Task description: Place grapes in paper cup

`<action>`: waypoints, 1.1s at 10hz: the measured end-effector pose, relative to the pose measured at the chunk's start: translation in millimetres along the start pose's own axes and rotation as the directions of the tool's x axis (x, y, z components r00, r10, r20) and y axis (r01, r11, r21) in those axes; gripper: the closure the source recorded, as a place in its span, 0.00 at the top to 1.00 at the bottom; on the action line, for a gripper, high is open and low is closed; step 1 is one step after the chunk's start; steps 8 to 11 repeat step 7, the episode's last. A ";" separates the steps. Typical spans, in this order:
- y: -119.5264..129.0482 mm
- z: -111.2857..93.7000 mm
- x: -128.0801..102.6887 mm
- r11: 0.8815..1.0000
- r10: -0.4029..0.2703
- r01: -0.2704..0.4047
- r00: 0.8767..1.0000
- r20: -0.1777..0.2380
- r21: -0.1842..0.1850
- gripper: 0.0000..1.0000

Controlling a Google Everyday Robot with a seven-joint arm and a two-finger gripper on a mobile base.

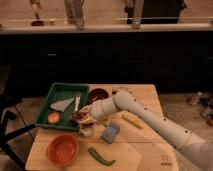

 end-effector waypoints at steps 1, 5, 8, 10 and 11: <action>-0.4 -0.5 0.3 1.000 -0.002 0.002 1.000 0.004 0.000 0.61; -1.7 -1.3 -0.2 1.000 -0.015 0.015 1.000 0.015 -0.002 0.80; -1.2 -2.2 -1.5 1.000 -0.030 0.030 0.999 0.016 0.001 0.80; -1.2 -2.2 -1.5 1.000 -0.030 0.030 0.999 0.016 0.001 0.80; -1.2 -2.2 -1.5 1.000 -0.030 0.030 0.999 0.016 0.001 0.80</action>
